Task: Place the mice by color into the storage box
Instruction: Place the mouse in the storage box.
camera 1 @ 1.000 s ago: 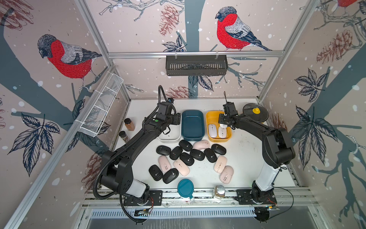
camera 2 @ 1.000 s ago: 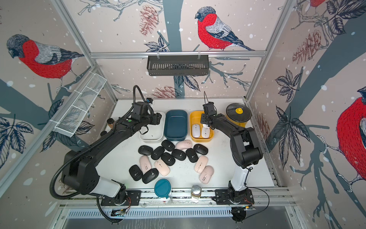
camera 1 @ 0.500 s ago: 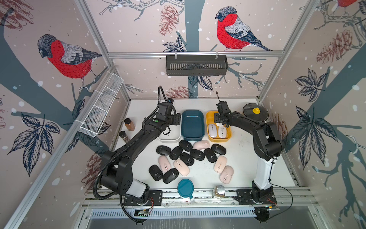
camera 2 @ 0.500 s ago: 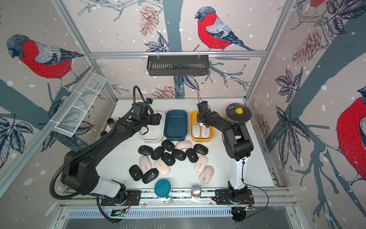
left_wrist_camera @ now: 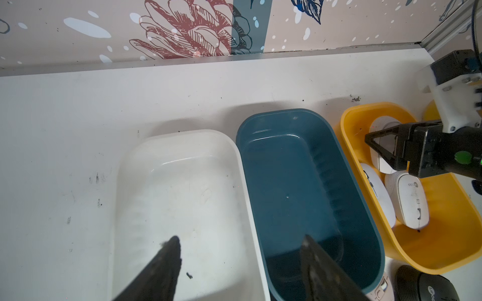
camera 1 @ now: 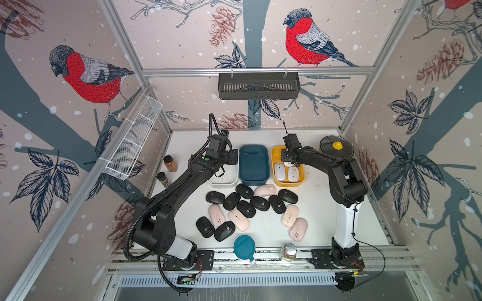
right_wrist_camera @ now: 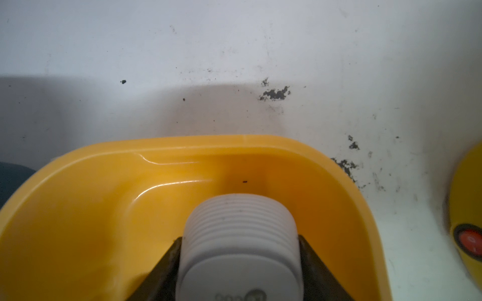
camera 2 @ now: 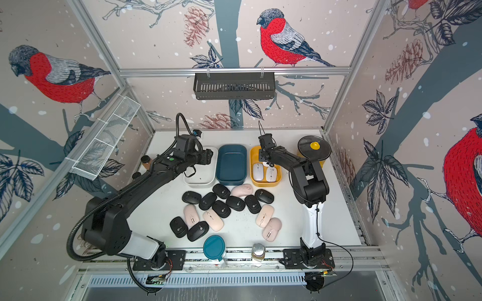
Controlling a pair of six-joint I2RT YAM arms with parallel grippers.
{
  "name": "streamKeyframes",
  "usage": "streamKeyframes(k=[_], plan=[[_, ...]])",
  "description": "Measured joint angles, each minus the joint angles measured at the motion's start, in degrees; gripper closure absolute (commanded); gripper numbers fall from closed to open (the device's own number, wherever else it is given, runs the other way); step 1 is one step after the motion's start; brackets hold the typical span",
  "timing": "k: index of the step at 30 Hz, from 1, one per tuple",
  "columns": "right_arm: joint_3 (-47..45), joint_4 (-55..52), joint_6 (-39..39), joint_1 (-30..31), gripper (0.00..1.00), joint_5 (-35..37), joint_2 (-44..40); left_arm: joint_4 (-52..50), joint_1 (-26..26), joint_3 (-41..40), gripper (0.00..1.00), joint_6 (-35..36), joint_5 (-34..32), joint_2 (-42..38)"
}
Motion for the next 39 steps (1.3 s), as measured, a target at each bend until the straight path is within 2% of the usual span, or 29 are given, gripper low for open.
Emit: streamKeyframes(k=[12, 19, 23, 26, 33, 39], plan=[[1.01, -0.17, 0.0, 0.0, 0.41, 0.68, 1.86, -0.02, 0.0, 0.02, 0.28, 0.0, -0.17, 0.39], [0.98, -0.22, 0.0, 0.0, 0.33, 0.72, 1.86, -0.02, 0.0, 0.02, 0.28, 0.0, -0.2, 0.52], [0.98, -0.2, 0.0, 0.0, 0.25, 0.61, 1.79, -0.02, 0.0, 0.02, 0.28, 0.02, -0.24, 0.55], [0.96, -0.37, 0.0, 0.0, 0.23, 0.61, 1.07, -0.02, 0.0, 0.02, 0.28, 0.04, -0.28, 0.55], [0.5, -1.18, 0.0, 1.14, 0.24, 0.66, -5.11, -0.02, 0.0, 0.02, 0.28, 0.11, -1.09, 0.24], [-3.21, -1.81, 0.02, 5.68, 0.24, 1.81, -15.04, -0.04, 0.0, 0.02, 0.28, 0.11, -1.51, -0.48]])
